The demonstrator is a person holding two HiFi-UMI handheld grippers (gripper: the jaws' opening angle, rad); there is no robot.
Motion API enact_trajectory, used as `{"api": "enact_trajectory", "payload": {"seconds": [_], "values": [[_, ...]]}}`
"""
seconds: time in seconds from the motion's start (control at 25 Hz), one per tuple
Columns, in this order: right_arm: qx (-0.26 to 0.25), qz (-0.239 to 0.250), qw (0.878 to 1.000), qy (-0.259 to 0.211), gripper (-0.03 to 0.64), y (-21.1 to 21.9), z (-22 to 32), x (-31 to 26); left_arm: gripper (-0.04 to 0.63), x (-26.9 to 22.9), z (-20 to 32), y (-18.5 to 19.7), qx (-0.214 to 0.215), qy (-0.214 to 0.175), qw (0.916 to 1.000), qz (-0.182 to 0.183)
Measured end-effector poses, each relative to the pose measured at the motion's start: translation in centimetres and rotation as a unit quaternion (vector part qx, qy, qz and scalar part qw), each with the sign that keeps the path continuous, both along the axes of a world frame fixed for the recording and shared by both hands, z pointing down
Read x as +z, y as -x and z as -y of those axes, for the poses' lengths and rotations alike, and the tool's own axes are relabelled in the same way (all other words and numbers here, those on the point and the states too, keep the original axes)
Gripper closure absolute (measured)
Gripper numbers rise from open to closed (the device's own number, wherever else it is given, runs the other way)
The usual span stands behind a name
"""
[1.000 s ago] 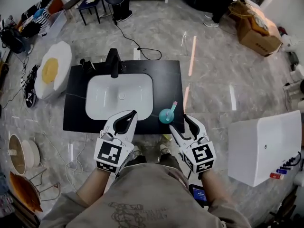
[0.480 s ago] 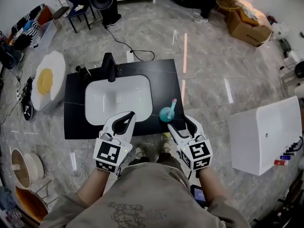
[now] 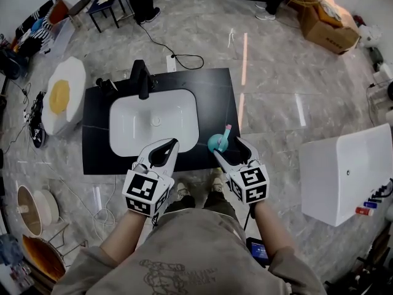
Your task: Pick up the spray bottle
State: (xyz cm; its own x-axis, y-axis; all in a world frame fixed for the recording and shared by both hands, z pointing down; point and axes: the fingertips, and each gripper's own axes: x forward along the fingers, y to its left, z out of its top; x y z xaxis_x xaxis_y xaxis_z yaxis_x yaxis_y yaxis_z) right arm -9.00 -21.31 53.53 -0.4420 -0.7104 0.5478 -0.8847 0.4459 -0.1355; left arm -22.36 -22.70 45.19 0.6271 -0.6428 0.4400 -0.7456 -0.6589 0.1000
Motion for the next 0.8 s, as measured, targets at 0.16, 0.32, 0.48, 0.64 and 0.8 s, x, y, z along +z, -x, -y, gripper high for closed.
{"api": "enact_trajectory", "payload": {"seconds": [0.16, 0.32, 0.48, 0.64, 0.8], "values": [[0.008, 0.001, 1.0, 0.023, 0.268, 0.3, 0.6, 2.6, 0.595, 1.1, 0.1, -0.3, 0.001, 0.014, 0.9999, 0.005], [0.024, -0.003, 0.999, 0.037, 0.261, 0.3, 1.2, 4.6, 0.595, 2.0, 0.2, -1.0, 0.022, 0.031, 0.9992, 0.012], [0.026, -0.006, 0.998, 0.049, 0.264, 0.4, 1.6, 6.5, 0.595, 2.7, 0.7, -0.9, 0.016, 0.036, 0.9991, 0.019], [0.012, -0.025, 0.998, 0.05, 0.279, 1.0, 1.7, 7.7, 0.595, 1.9, 1.4, -0.8, -0.01, 0.021, 0.9997, 0.005], [0.013, -0.039, 0.999, 0.033, 0.324, 1.3, 2.2, 8.3, 0.595, 2.0, 1.2, -1.1, -0.013, 0.023, 0.9996, 0.006]]}}
